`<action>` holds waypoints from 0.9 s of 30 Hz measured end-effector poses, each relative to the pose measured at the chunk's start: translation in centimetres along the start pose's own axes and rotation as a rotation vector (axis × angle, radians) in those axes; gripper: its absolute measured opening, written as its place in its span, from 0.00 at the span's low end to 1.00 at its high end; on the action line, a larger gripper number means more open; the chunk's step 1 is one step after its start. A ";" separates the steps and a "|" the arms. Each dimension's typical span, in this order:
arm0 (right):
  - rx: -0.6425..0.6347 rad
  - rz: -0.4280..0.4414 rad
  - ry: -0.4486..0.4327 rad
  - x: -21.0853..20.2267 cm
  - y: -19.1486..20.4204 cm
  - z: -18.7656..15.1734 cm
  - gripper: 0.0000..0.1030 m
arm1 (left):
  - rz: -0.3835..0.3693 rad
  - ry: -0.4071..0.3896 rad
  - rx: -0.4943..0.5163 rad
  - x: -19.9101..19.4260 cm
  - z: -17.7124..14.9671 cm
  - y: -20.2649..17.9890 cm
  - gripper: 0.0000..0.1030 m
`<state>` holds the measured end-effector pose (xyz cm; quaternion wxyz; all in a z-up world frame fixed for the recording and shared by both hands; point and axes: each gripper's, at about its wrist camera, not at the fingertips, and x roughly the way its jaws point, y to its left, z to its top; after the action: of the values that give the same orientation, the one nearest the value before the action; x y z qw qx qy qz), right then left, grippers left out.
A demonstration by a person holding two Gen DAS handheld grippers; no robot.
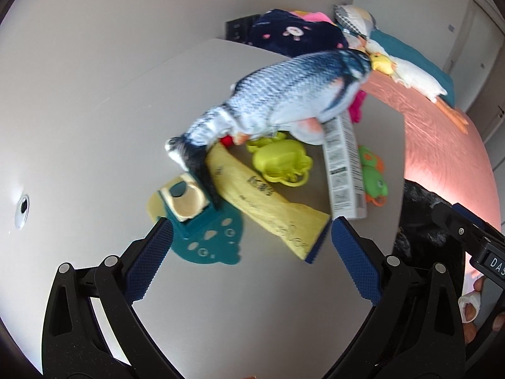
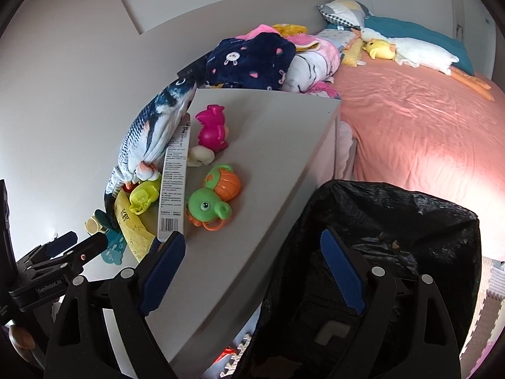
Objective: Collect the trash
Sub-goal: 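Move both open tools back over the toys on the table, then grasp the teal fish toy with the left tool while the right tool grasps the green turtle toy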
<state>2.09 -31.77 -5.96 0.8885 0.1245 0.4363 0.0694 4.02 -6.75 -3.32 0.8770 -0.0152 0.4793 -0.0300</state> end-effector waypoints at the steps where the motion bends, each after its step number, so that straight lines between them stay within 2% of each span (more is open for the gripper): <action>1: -0.004 -0.001 0.002 0.2 0.2 0.1 0.85 | 0.009 0.001 -0.013 0.2 0.0 0.5 0.94; 4: -0.014 0.001 0.008 1.2 0.8 0.4 0.85 | 0.029 0.005 -0.047 0.7 0.1 1.9 0.93; 10: -0.028 -0.002 0.014 3.0 1.8 1.5 0.85 | 0.045 0.026 -0.105 2.0 0.4 3.8 0.83; 17: -0.031 -0.020 0.029 5.4 2.5 2.6 0.85 | 0.061 0.045 -0.161 3.9 0.9 5.8 0.66; 27: -0.027 -0.020 0.066 7.9 2.8 3.1 0.79 | 0.067 0.062 -0.236 4.2 0.1 8.5 0.63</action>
<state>9.32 -27.72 -9.29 0.8758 0.1057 0.4657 0.0704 6.73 1.43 -7.26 0.8544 -0.1013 0.5067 0.0557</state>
